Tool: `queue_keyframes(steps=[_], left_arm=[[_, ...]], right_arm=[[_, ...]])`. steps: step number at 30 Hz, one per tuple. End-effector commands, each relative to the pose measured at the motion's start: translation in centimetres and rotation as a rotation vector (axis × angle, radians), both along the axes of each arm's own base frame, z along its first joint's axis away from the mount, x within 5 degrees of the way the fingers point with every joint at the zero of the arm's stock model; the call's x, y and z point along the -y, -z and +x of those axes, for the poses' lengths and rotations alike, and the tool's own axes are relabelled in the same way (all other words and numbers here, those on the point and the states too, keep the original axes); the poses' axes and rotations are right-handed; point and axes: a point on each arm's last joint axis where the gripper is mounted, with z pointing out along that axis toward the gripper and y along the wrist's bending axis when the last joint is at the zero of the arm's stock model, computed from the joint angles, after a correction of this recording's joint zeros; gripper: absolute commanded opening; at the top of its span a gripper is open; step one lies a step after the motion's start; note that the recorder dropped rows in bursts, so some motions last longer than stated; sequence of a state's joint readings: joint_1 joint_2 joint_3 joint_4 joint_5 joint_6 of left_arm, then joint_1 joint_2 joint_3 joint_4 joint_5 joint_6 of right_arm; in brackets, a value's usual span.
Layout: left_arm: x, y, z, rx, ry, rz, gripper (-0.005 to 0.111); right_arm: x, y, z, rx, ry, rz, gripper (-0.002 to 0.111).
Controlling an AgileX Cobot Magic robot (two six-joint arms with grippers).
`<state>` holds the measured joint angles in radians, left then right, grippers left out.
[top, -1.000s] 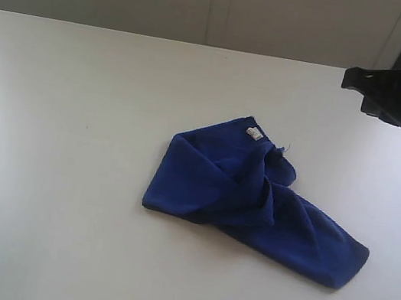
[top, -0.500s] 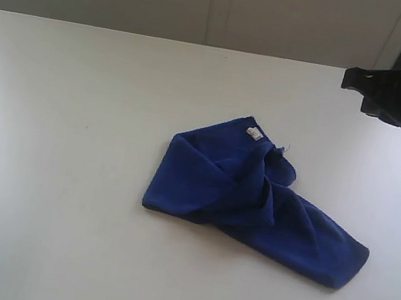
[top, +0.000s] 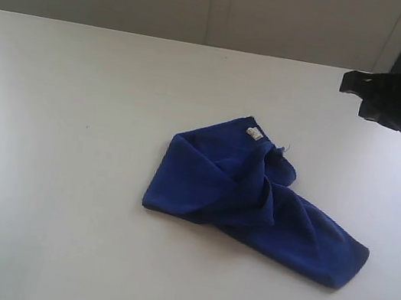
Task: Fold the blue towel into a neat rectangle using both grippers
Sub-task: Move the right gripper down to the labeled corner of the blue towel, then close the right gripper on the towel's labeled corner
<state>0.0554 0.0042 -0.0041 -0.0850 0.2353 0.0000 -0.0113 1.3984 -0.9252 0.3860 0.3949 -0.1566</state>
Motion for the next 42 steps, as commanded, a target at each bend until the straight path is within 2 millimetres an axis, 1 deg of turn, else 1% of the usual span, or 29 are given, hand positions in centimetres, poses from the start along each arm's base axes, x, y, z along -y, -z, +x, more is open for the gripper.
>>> queue_keyframes(steps=[1, 21, 26, 29, 34, 35, 36, 37, 38, 41, 42], left_arm=[[0.0, 0.1, 0.0, 0.002, -0.003, -0.003, 0.0], [0.0, 0.1, 0.0, 0.002, -0.003, -0.003, 0.0], [0.0, 0.1, 0.0, 0.002, -0.003, -0.003, 0.0], [0.0, 0.1, 0.0, 0.002, -0.003, -0.003, 0.0], [0.0, 0.1, 0.0, 0.002, -0.003, -0.003, 0.0], [0.0, 0.1, 0.0, 0.002, -0.003, -0.003, 0.0], [0.0, 0.1, 0.0, 0.002, -0.003, -0.003, 0.0], [0.0, 0.1, 0.0, 0.002, -0.003, -0.003, 0.0], [0.0, 0.1, 0.0, 0.002, -0.003, -0.003, 0.0], [0.0, 0.1, 0.0, 0.002, -0.003, -0.003, 0.0], [0.0, 0.1, 0.0, 0.002, -0.003, -0.003, 0.0]], right_arm=[[-0.1, 0.0, 0.0, -0.018, -0.011, 0.006, 0.0], [-0.3, 0.4, 0.0, -0.049, -0.02, 0.014, 0.0], [-0.5, 1.8, -0.1, -0.125, -0.027, 0.039, 0.0], [-1.4, 2.7, 0.2, -0.164, -0.062, 0.044, 0.0], [-4.4, 3.2, 0.9, -0.19, -0.189, 0.015, 0.0], [-5.5, 3.6, 1.1, -0.2, -0.227, 0.006, 0.0], [-5.9, 3.9, 1.2, -0.201, -0.235, 0.006, 0.0], [-6.5, 4.6, 1.6, -0.205, -0.24, 0.005, 0.0], [-6.6, 4.9, 1.8, -0.207, -0.233, 0.013, 0.0], [-7.0, 5.7, 2.2, -0.22, -0.206, 0.054, 0.007], [-7.1, 5.9, 2.4, -0.226, -0.193, 0.076, 0.013]])
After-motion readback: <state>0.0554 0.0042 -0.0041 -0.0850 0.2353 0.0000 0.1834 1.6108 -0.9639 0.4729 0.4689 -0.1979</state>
